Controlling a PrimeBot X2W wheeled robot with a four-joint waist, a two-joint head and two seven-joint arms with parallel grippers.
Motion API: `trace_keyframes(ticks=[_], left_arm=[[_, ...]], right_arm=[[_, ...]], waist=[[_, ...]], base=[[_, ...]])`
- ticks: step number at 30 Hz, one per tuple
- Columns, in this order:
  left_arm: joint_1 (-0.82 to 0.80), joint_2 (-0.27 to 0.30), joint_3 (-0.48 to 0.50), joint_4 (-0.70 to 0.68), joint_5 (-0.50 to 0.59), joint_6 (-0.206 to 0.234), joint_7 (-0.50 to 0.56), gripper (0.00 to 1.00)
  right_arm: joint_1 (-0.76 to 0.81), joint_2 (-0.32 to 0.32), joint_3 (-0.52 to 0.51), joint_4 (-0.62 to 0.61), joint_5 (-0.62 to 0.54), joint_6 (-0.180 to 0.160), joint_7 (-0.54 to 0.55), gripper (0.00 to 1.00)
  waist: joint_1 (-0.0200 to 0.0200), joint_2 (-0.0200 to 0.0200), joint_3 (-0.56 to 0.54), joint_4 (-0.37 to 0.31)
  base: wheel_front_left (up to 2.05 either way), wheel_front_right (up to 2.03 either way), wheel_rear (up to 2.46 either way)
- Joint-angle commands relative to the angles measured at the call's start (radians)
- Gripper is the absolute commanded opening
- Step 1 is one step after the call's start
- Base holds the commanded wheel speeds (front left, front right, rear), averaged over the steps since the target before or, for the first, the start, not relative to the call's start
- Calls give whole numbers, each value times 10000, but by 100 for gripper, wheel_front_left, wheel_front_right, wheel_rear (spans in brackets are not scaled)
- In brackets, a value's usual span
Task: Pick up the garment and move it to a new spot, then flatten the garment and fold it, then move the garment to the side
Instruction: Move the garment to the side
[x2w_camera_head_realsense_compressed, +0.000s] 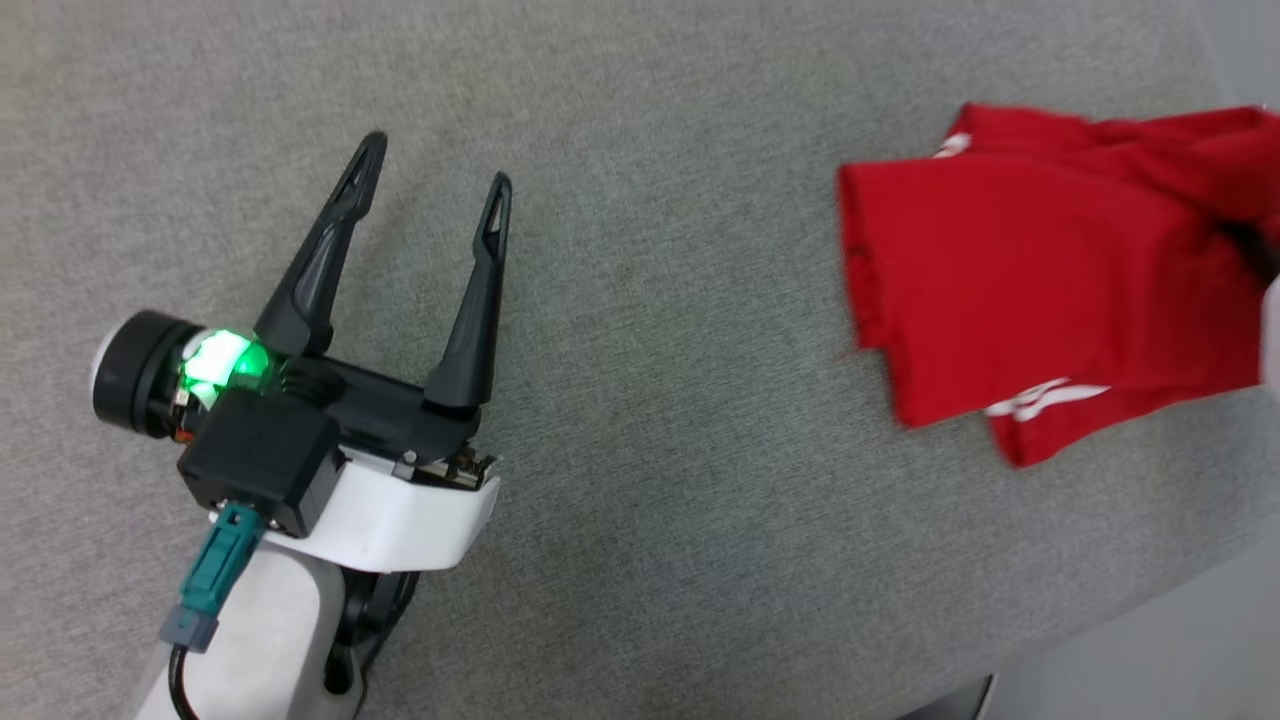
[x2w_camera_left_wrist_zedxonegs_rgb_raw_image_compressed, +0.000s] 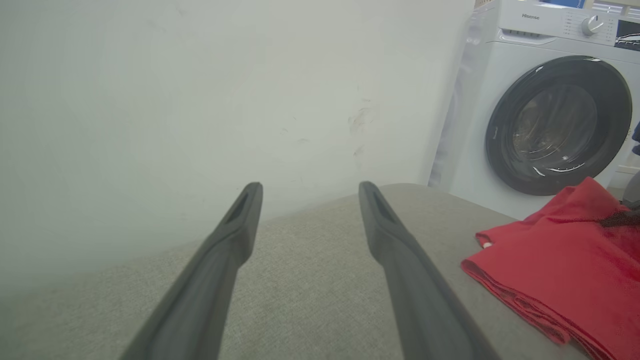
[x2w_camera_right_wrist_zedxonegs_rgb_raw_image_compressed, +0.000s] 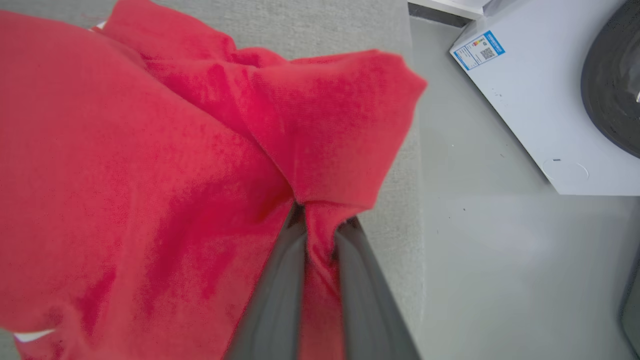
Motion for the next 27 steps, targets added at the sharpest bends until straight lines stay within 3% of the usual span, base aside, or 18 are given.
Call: trace_keyframes(ticks=[1,11,20,21,22,23,24,27], left_arm=[[-324,77,-37,-134,101,-74,86,100],[-1243,124,-165,-902,374,-128,419,100],[-1502,260,-217,-1392,527,-99,743,100],[-1493,277,-204,-1388,523,-83,770,100],[-1484,292,-196,-1382,511,-85,790,100],[-1469,303,-191,-1372,495,-85,781,100],[-1451,309,-185,-1359,479,-73,797,100],[-1377,328,-164,-1320,454,-25,811,100]], right_arm=[[-413,-210,-201,382,-113,-17,-138,0],[-1495,-722,-1877,2199,-736,-17,-1303,0],[-1573,156,-3466,3719,-1432,-16,-2588,0],[-1581,264,-3517,3850,-1559,-16,-2725,15],[-1622,383,-3593,3960,-1602,-16,-2866,42],[-1648,545,-3660,4127,-1608,-14,-2924,88],[-1669,636,-3683,4239,-1728,-14,-3021,100],[-1766,780,-4043,4633,-2099,-14,-3428,100]], waist=[[-2,0,481,28],[-2,0,1459,862],[-2,0,1915,1075],[-2,0,1916,1072],[-2,0,1915,1070],[-2,0,1907,1070],[-2,0,1896,1072],[-2,0,1822,1089]], base=[[0,0,0],[0,0,0],[0,0,0],[0,0,0],[0,0,0],[0,0,0],[0,0,0],[0,0,0]])
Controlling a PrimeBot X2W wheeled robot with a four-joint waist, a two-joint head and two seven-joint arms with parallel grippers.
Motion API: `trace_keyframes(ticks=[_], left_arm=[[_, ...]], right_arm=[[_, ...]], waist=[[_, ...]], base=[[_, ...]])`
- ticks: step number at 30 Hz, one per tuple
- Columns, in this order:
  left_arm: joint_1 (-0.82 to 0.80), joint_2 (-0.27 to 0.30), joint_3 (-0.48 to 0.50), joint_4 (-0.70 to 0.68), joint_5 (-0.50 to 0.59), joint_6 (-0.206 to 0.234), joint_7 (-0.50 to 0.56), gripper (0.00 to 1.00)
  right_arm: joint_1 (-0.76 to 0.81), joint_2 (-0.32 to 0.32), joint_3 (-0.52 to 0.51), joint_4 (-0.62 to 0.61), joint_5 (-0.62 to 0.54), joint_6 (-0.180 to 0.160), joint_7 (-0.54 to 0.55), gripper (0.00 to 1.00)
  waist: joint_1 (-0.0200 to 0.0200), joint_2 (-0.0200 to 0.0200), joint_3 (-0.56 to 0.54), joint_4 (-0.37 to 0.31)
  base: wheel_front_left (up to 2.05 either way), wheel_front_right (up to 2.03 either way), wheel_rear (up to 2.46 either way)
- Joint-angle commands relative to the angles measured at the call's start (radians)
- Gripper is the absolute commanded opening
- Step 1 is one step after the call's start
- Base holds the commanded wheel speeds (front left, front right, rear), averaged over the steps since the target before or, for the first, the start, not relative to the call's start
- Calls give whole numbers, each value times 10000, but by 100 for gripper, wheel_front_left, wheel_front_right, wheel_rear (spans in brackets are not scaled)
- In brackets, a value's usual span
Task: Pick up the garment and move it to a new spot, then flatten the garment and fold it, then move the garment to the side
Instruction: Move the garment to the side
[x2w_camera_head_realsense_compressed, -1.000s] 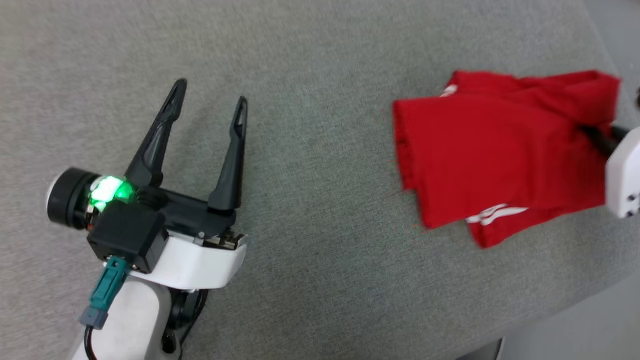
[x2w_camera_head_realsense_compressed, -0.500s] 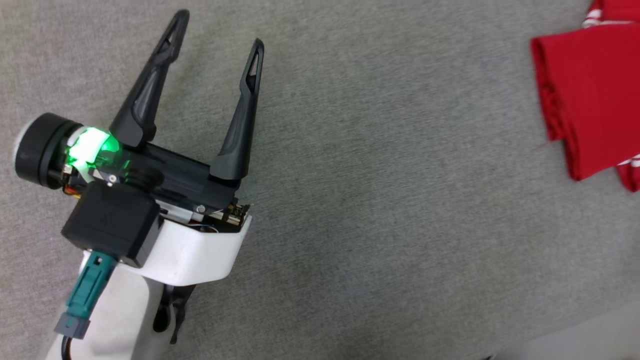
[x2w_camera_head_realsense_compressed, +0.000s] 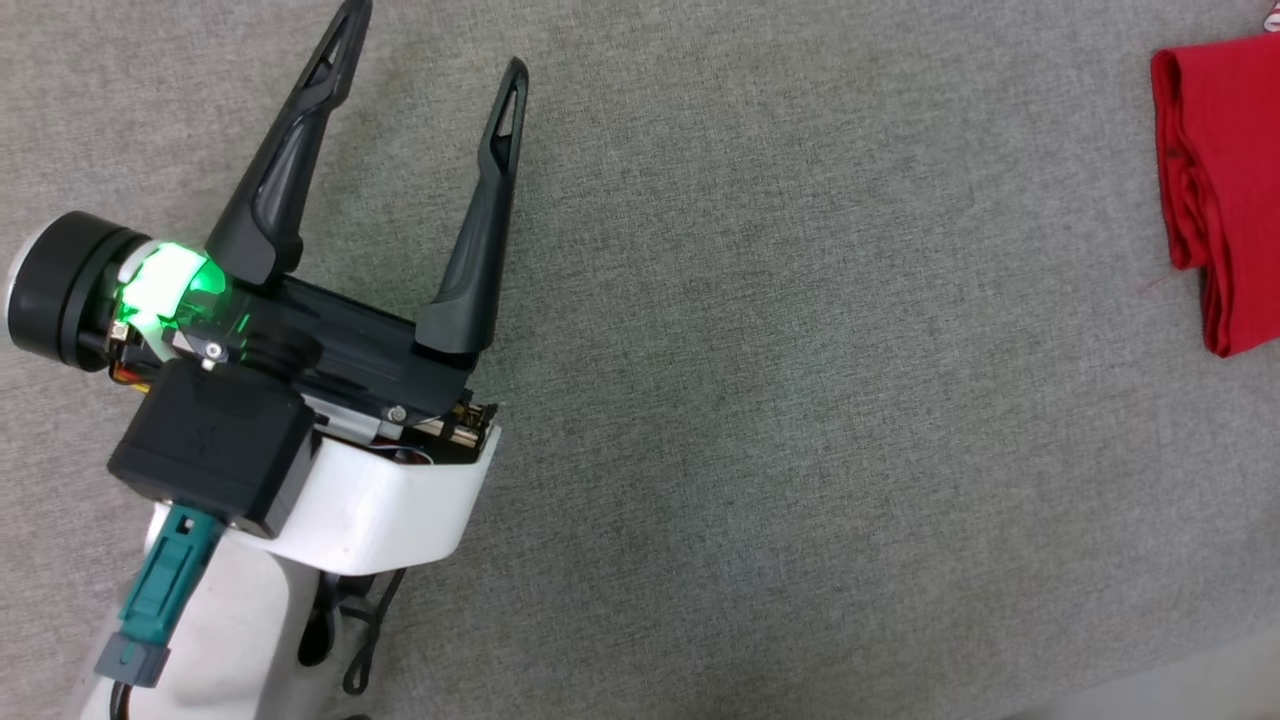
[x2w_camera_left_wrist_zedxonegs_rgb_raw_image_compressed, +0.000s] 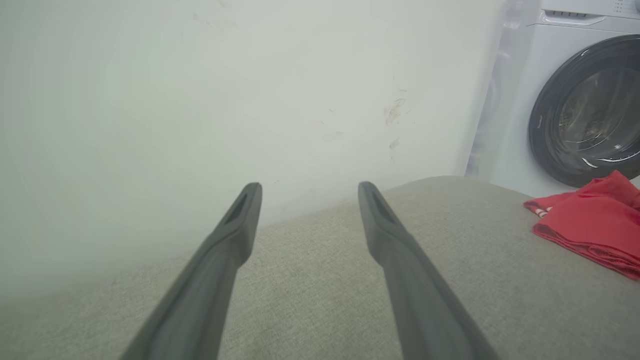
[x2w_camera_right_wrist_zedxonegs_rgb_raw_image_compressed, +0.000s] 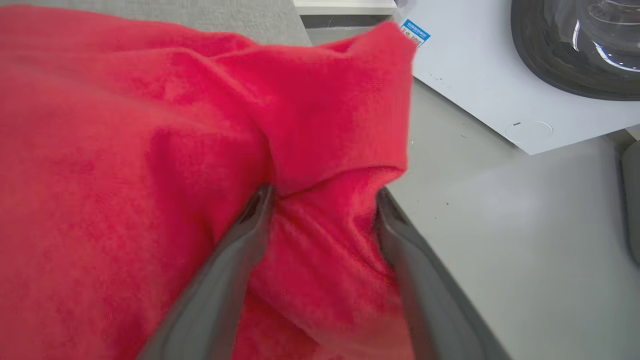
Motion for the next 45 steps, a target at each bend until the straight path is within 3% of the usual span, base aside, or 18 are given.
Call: trace_keyframes(ticks=[1,11,20,36,45], left_arm=[[75,49,29,9,-10,47,-16,100],[824,-137,169,533,-425,350,-450,100],[2226,-619,267,1823,-1178,723,-1147,100],[3439,-975,544,3378,-1842,865,-1626,100],[4033,-1123,864,4156,-2002,925,-1730,100]], right_arm=[[-161,94,-162,120,-178,-12,-231,100],[352,510,-1539,314,-1105,-14,-1777,100],[2482,1845,-1708,-974,-492,-14,-3325,100],[5287,4131,-419,-3988,-621,-12,-3419,100],[6715,4890,402,-5985,-776,-14,-2776,100]], waist=[[-1,0,-64,10],[-1,0,-1139,264],[-1,0,-2970,820],[-1,0,-4828,1698],[-1,0,-5674,2368]], base=[[0,0,0],[0,0,0],[0,0,0],[0,0,0],[0,0,0]])
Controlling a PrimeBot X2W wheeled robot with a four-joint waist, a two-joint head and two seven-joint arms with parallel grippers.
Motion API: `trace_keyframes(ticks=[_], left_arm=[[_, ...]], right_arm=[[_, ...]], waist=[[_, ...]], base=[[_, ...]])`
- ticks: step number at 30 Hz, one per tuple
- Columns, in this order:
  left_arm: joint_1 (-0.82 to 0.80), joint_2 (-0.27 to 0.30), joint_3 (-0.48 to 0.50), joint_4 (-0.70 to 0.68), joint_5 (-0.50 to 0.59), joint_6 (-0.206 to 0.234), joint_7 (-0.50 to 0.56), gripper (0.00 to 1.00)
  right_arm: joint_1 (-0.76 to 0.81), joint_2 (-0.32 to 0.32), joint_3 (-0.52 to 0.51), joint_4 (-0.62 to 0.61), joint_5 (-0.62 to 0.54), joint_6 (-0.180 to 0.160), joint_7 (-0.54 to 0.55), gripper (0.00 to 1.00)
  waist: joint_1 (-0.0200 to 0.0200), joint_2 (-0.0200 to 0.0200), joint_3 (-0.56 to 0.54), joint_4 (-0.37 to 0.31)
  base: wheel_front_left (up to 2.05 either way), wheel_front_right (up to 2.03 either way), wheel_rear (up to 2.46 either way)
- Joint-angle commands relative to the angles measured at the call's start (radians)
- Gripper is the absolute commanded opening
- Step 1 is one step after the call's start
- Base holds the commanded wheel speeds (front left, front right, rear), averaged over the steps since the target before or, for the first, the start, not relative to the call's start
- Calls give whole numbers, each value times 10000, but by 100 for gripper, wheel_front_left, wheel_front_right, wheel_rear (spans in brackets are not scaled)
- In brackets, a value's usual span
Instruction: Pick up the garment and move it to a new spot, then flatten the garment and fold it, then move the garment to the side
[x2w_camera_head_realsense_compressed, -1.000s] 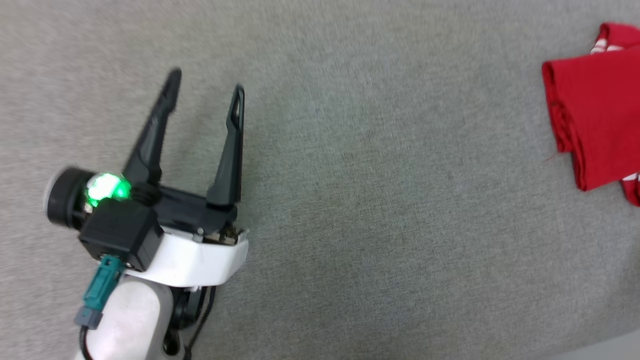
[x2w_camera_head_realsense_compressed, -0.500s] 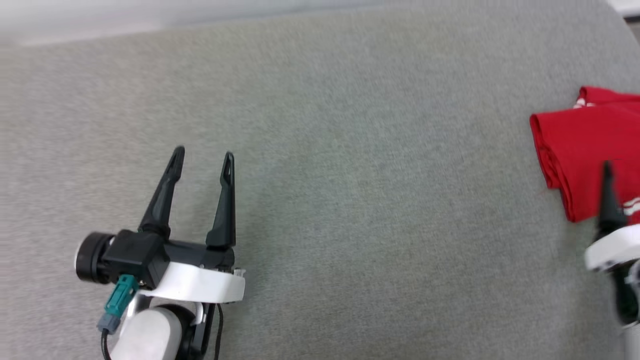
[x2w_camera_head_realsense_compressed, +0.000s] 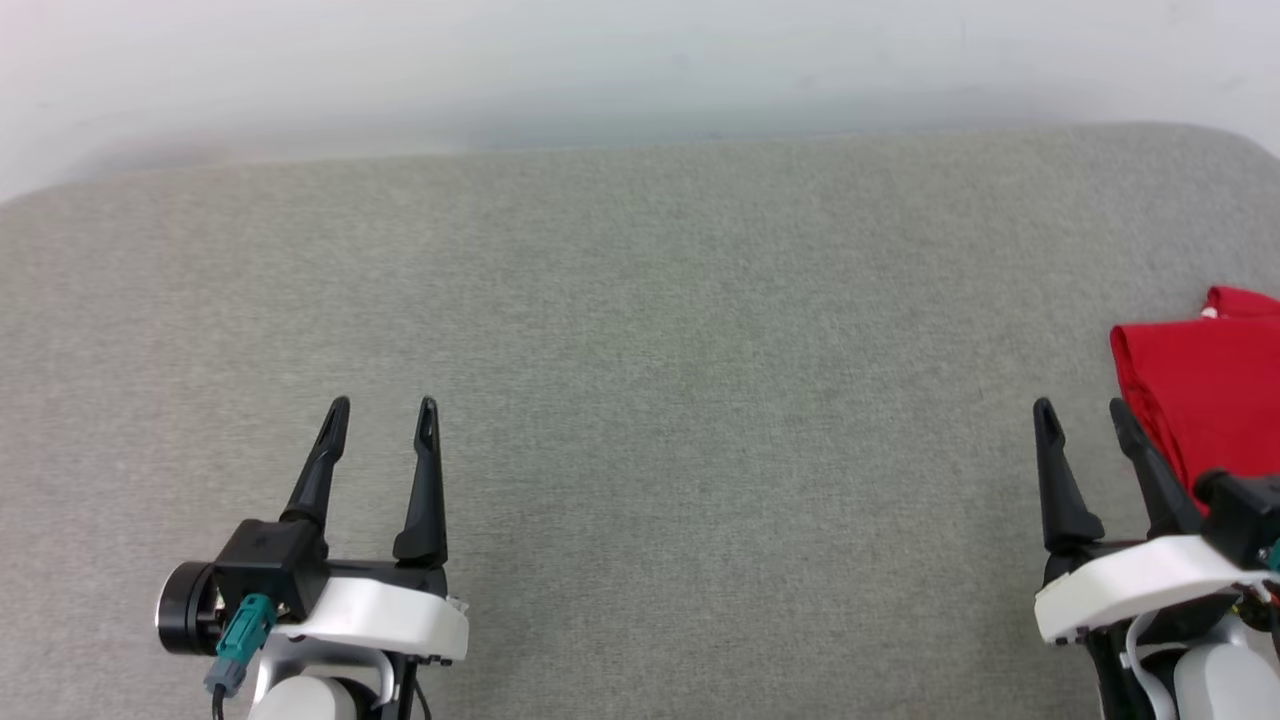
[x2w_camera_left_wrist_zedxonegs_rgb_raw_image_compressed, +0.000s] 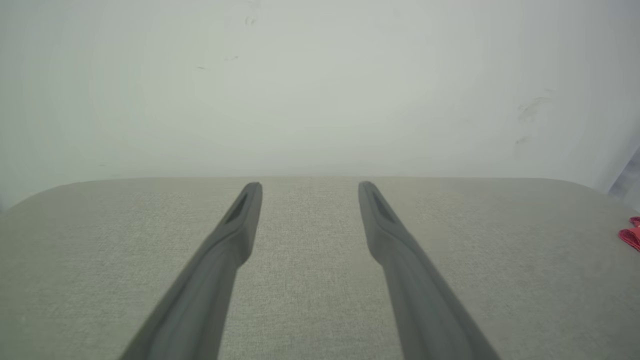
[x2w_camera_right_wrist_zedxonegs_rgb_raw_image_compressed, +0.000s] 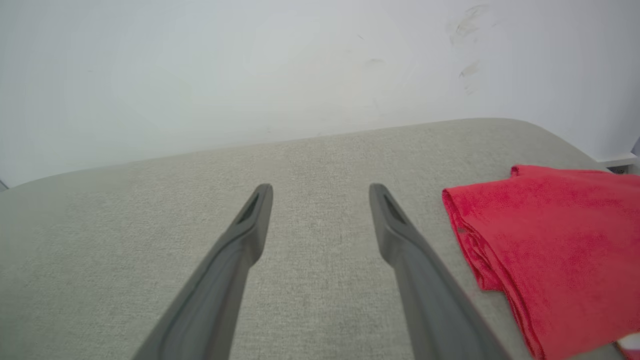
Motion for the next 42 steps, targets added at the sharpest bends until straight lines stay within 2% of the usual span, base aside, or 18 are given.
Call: trace_keyframes(ticks=[1,12,21,42], left_arm=[[120,-29,39,22,-50,31,-44,100],[970,166,394,182,48,76,-68,100],[1615,166,219,140,162,89,-69,100],[1687,131,96,484,-48,-10,-70,100]], right_arm=[[214,14,17,-151,-2,-12,11,100],[1756,285,373,-2239,-388,-11,844,100],[2790,303,187,-3244,-407,-11,1390,100],[3221,307,33,-3795,-682,-11,1757,100]], waist=[[2,0,-237,215],[2,0,-1184,582],[2,0,-1737,607],[2,0,-1866,630]], base=[[0,0,0],[0,0,0],[0,0,0],[0,0,0]])
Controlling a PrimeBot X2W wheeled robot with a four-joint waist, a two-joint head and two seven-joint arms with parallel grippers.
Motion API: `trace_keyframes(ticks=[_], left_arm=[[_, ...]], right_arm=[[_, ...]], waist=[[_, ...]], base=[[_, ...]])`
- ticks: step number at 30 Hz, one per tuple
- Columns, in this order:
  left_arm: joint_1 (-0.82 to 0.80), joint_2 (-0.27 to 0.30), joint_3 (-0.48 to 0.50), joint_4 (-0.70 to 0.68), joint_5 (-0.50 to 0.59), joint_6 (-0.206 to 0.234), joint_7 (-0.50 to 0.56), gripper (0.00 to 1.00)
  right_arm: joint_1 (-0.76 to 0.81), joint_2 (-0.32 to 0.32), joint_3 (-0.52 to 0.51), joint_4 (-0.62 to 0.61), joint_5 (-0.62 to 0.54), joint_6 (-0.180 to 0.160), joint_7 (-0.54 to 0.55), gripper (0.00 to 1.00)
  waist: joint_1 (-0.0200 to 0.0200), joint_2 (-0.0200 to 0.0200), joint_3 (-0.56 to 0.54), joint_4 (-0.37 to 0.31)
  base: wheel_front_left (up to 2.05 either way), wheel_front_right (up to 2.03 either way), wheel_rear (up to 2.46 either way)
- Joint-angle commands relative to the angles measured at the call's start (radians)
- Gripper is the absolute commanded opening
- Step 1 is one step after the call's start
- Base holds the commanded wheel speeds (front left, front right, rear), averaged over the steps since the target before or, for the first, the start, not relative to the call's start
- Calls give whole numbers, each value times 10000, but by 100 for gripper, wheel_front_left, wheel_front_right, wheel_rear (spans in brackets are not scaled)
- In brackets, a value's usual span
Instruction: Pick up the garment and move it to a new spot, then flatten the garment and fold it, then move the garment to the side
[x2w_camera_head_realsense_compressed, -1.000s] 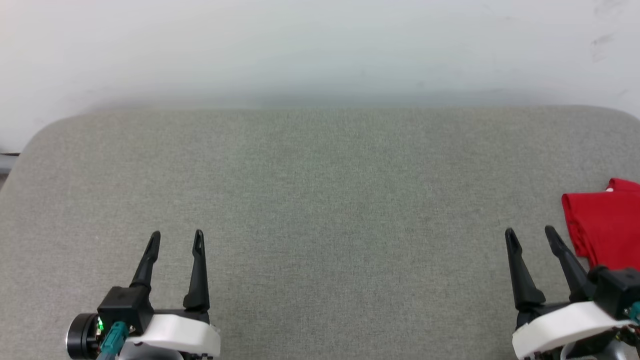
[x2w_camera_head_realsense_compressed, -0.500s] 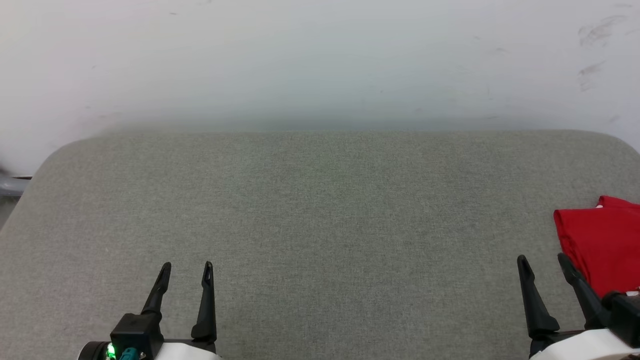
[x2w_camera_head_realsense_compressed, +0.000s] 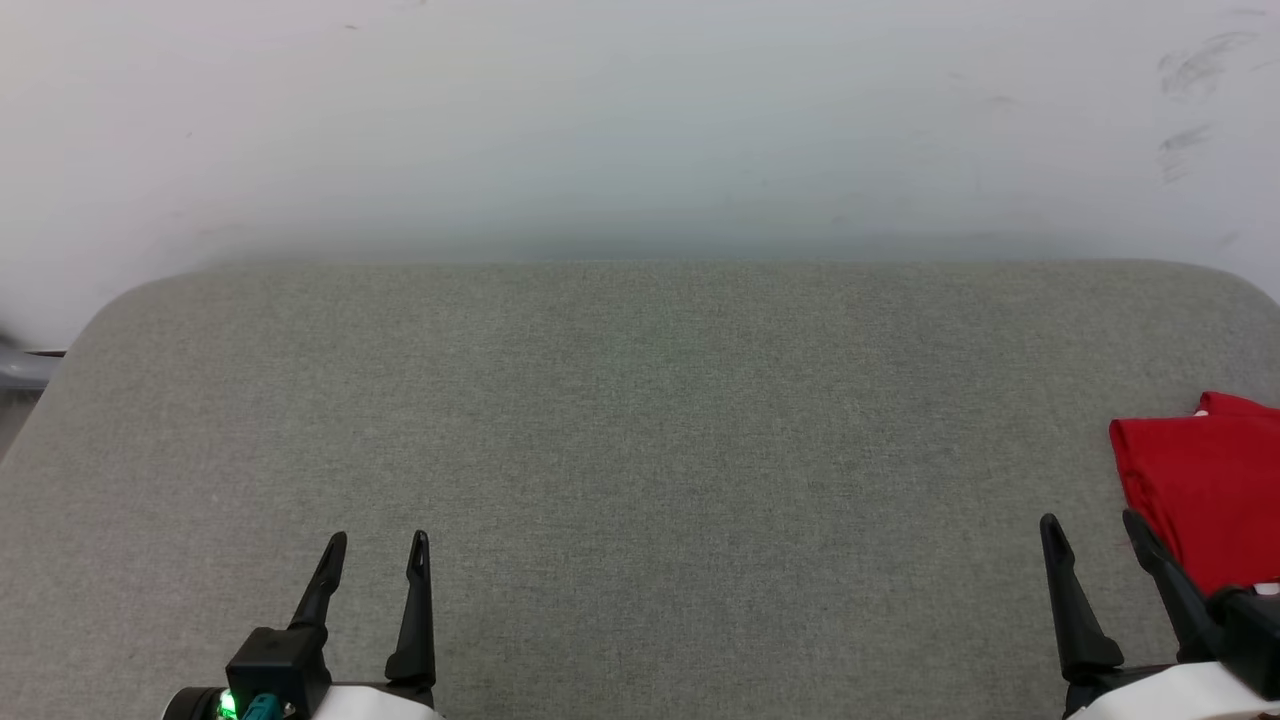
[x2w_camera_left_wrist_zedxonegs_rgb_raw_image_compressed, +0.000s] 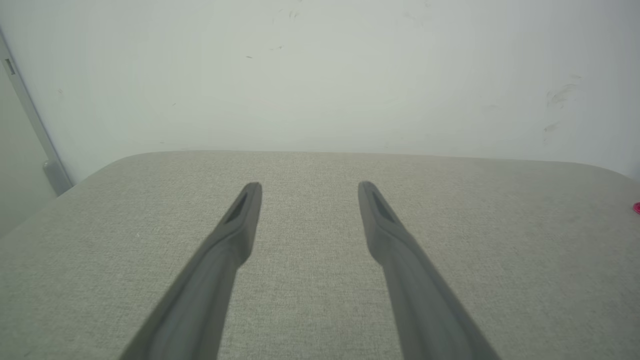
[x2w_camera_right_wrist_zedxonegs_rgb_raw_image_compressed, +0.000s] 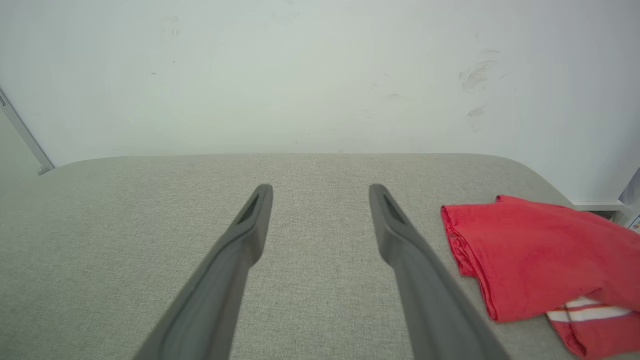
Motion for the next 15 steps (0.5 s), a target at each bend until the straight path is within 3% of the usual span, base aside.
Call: trace_keyframes(ticks=[1,13,14,15], left_arm=[[-121,30,-1,46,-19,-23,-64,100],[-292,-18,8,178,-48,-57,-65,100],[-177,-22,10,178,-52,-42,11,0],[-142,-53,-4,255,-64,-44,23,0]], right_arm=[[78,42,13,-53,-10,-9,19,100],[85,41,-9,-138,-163,-9,100,100],[-1,2,10,-49,-141,0,97,0],[4,2,20,50,-130,0,101,0]], waist=[[0,0,15,3],[0,0,15,-6],[0,0,17,-8],[0,0,18,-9]], base=[[0,0,0],[0,0,0],[0,0,0],[0,0,0]])
